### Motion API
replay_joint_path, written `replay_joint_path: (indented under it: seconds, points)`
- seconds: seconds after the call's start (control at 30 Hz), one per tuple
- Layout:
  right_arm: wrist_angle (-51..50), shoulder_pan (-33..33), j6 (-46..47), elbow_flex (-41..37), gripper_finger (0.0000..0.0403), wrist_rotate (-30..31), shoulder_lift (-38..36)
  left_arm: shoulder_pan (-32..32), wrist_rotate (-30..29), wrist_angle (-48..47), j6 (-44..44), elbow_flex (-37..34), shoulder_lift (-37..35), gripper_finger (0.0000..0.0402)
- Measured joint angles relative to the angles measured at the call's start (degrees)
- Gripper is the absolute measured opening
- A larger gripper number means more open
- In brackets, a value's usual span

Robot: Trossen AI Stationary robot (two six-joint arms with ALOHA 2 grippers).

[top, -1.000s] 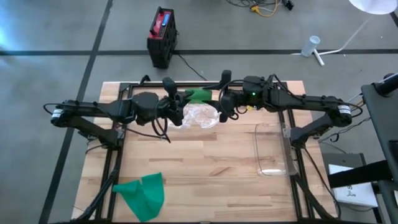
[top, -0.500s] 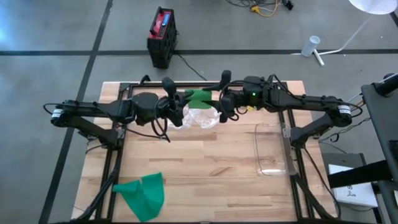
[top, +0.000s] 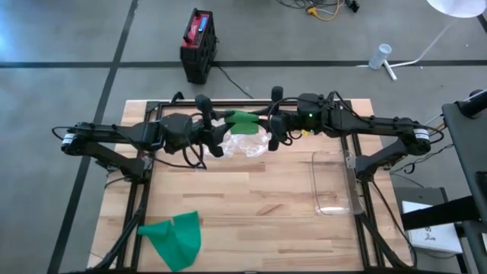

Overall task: Roll bandage
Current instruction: Roll the green bandage

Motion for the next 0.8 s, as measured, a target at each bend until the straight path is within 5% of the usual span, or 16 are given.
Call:
replay_joint_path:
  seconds: [0.3, 0.5, 0.63, 0.8]
  points:
    - [1.05, 0.37, 2.76, 0.07, 0.0049, -7.08, -1.33, 3.97, 2.06, 2.52, -13.58, -5.21, -0.99, 0.0280]
    - [1.02, 0.35, 4.62, 0.07, 0.0045, -8.89, -1.56, 5.52, 9.01, 14.87, -14.44, -10.08, -1.40, 0.0293]
    - [0.96, 0.36, 5.46, 0.07, 0.0045, -9.51, -1.56, 5.63, 11.60, 24.21, -15.87, -13.27, -1.45, 0.0237]
    - [0.89, 0.37, 6.66, 0.07, 0.0045, -11.06, -1.57, 5.67, 13.46, 35.59, -17.82, -19.00, -1.77, 0.0064]
